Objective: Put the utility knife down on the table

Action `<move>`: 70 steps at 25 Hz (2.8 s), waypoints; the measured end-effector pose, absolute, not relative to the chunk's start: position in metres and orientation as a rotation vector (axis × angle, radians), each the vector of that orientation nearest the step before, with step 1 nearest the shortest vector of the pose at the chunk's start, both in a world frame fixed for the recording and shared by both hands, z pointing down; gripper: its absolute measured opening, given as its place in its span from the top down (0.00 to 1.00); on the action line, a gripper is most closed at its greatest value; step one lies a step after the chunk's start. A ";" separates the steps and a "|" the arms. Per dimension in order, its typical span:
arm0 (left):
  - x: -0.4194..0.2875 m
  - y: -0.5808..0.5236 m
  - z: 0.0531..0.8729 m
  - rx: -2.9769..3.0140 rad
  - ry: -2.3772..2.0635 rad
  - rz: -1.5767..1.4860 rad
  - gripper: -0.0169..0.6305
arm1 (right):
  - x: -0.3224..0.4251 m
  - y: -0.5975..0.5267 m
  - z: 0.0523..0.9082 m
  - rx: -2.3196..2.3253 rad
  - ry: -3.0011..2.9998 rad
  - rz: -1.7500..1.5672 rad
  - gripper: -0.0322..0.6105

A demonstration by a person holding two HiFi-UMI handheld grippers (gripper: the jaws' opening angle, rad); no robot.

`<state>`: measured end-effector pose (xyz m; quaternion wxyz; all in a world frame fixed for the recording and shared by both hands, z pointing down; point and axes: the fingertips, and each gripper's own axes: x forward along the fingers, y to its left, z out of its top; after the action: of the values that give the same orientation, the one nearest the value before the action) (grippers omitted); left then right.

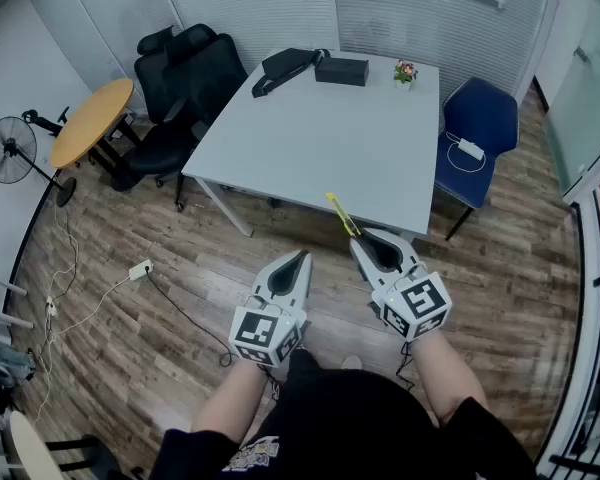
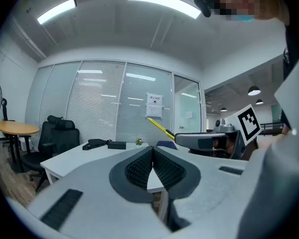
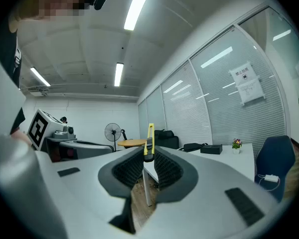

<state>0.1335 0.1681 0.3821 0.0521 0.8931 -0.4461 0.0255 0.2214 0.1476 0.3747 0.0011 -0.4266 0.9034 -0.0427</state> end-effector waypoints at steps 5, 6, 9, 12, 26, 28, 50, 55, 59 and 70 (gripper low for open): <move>0.131 0.166 0.382 2.716 -1.360 0.072 0.97 | 0.220 0.145 0.376 -1.340 2.836 -0.138 0.84; 0.130 0.166 0.382 2.715 -1.360 0.071 0.97 | 0.219 0.146 0.375 -1.337 2.833 -0.142 0.84; 0.127 0.165 0.381 2.711 -1.359 0.069 0.97 | 0.216 0.144 0.375 -1.326 2.833 -0.159 0.84; 0.124 0.163 0.382 2.705 -1.361 0.070 0.97 | 0.213 0.142 0.377 -1.325 2.840 -0.168 0.84; 0.073 0.131 0.391 2.676 -1.348 0.084 0.96 | 0.162 0.107 0.387 -1.325 2.857 -0.226 0.84; 0.062 0.121 0.393 2.670 -1.340 0.078 0.97 | 0.151 0.097 0.389 -1.334 2.860 -0.235 0.84; -0.048 0.011 0.400 2.712 -1.191 0.018 0.97 | 0.036 -0.019 0.387 -1.475 2.844 -0.209 0.84; -0.056 -0.006 0.406 2.689 -1.200 0.015 0.97 | 0.030 -0.040 0.393 -1.474 2.856 -0.233 0.84; -0.057 -0.023 0.411 2.674 -1.212 0.032 0.97 | 0.029 -0.063 0.399 -1.456 2.861 -0.253 0.84; -0.029 -0.100 0.412 2.665 -1.259 0.062 0.97 | 0.054 -0.146 0.409 -1.389 2.868 -0.297 0.84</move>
<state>-0.0291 -0.1003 0.4120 0.0965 0.8998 -0.4250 0.0211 0.0537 -0.1461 0.4088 -0.0292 -0.4339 0.8957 -0.0926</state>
